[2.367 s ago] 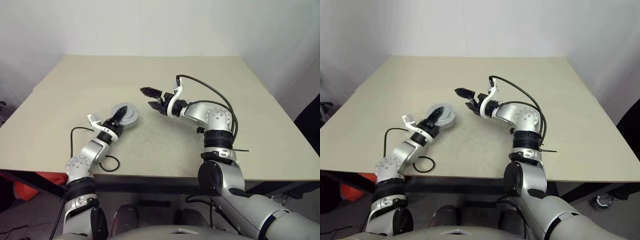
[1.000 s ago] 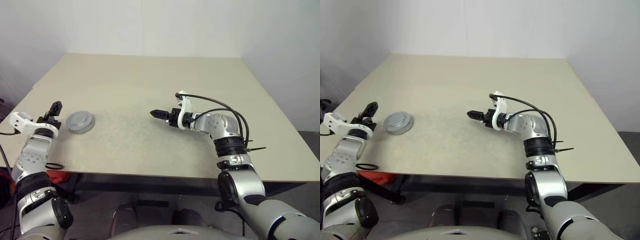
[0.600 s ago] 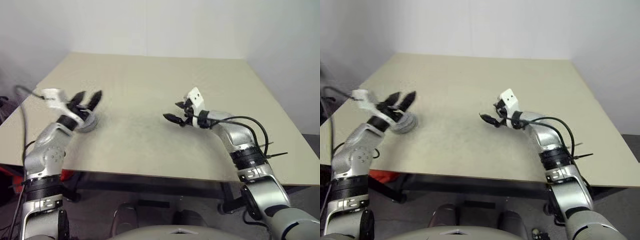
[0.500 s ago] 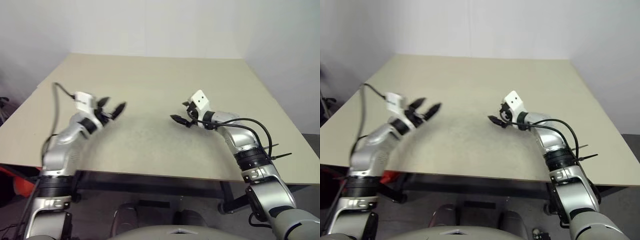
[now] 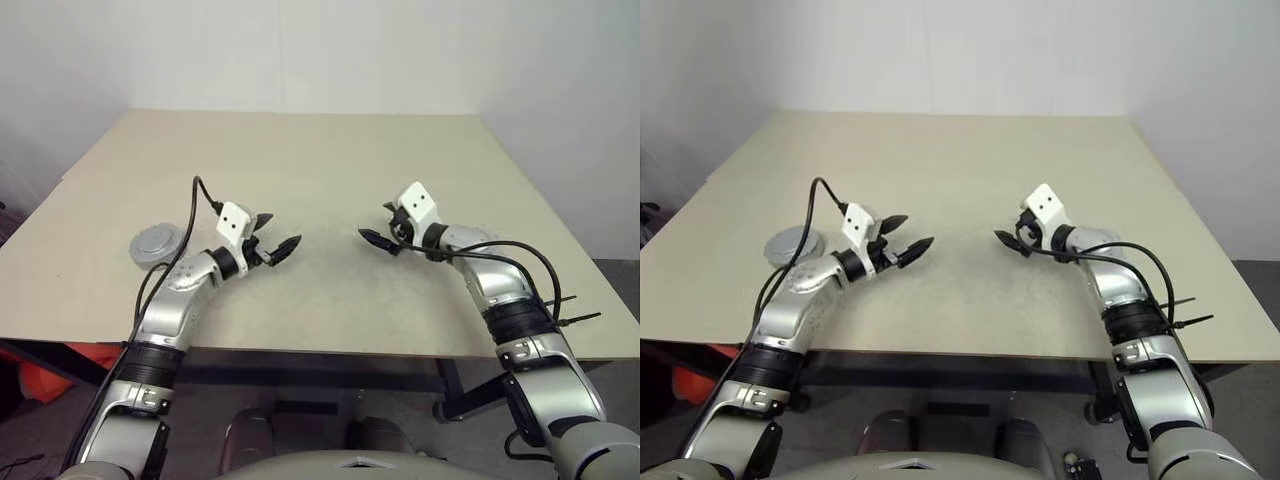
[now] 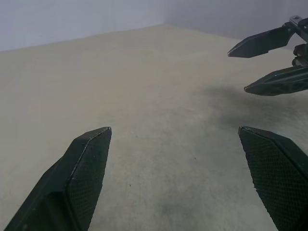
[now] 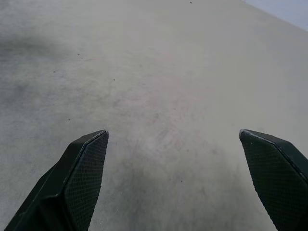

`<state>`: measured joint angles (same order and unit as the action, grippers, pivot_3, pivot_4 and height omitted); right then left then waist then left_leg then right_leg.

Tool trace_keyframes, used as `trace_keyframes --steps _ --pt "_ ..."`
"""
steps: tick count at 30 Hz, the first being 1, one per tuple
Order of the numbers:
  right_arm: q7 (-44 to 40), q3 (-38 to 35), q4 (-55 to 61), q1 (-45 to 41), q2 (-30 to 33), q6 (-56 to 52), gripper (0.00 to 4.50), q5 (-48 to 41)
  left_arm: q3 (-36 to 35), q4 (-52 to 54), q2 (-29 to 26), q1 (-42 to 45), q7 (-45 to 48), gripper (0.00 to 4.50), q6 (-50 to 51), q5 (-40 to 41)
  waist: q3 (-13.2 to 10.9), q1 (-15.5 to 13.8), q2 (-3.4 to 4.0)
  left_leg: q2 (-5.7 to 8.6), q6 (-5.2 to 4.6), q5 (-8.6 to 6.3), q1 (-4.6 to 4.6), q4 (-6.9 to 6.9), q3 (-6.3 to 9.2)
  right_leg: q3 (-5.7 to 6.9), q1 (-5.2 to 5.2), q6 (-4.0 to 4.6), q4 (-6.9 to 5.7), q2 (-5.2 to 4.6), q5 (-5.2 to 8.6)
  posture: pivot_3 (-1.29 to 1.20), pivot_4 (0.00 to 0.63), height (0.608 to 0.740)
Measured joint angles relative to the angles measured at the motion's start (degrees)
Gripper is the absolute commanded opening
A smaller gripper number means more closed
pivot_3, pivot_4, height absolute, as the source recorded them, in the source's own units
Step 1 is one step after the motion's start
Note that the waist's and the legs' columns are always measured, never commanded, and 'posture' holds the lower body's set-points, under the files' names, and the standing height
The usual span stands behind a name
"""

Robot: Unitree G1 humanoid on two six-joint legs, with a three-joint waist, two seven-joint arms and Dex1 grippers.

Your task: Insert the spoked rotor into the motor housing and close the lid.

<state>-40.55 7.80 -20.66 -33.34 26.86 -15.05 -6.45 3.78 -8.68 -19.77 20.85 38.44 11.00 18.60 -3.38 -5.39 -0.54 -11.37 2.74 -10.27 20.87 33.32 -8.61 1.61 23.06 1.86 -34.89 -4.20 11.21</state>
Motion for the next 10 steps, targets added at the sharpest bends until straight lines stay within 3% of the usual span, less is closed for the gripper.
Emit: trace_keyframes --steps 10 --pt "0.4 -0.9 2.0 0.6 0.0 -0.7 4.5 0.0 0.0 -1.6 0.1 1.0 2.8 4.45 0.0 -0.2 0.0 0.0 0.01 -0.01 -0.02 -0.01 -0.01 0.0 0.0 0.0 -0.01 0.0 0.0 0.0 0.0 0.0 0.0 0.74"
